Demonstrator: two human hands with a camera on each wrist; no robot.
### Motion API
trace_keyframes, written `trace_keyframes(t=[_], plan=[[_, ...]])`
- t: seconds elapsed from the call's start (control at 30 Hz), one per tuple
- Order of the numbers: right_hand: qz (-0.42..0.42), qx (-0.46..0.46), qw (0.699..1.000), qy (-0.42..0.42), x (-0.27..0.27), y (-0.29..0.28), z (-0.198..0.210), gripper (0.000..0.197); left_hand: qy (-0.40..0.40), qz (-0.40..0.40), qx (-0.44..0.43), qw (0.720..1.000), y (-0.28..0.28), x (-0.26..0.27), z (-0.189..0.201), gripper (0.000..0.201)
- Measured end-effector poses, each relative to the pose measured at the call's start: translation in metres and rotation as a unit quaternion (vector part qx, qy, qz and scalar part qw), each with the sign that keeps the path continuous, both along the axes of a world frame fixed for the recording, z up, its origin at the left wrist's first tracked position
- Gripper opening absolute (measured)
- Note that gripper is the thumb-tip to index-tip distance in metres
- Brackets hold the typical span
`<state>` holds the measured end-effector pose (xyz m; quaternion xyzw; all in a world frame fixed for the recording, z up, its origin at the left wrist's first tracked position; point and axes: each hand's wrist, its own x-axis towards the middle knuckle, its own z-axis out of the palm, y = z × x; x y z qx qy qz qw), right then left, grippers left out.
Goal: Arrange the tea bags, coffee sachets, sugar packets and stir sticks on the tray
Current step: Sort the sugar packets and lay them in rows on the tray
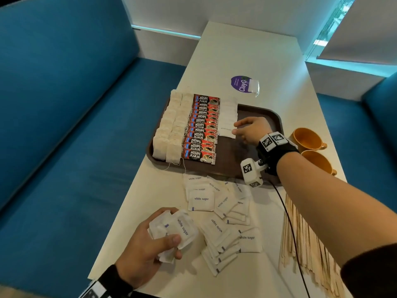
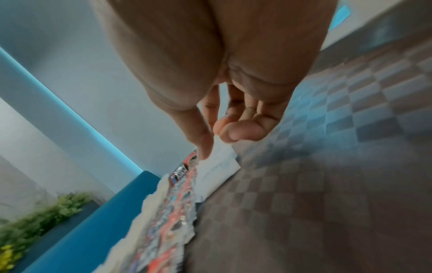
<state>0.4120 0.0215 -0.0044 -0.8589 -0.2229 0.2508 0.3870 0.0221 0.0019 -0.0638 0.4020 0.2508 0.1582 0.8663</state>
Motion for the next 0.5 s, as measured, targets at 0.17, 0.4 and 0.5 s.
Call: trace_keyframes(t=[0.17,0.4,0.5], plan=[[0.002,0.099,0.995,0.014,-0.043,-0.036,0.028,0.006,0.0,0.023,0.021,1.0,-0.004,0.004,0.007,0.047],[0.12,0.106,0.981,0.109,-0.16,-0.112,0.031,0.004,-0.001,0.035,0.06,0.998,-0.013,0.0,0.014,0.039],[0.132,0.105,0.972,0.167,-0.198,-0.131,0.018,0.012,0.015,0.049,0.052,0.997,-0.016,-0.001,0.015,0.037]])
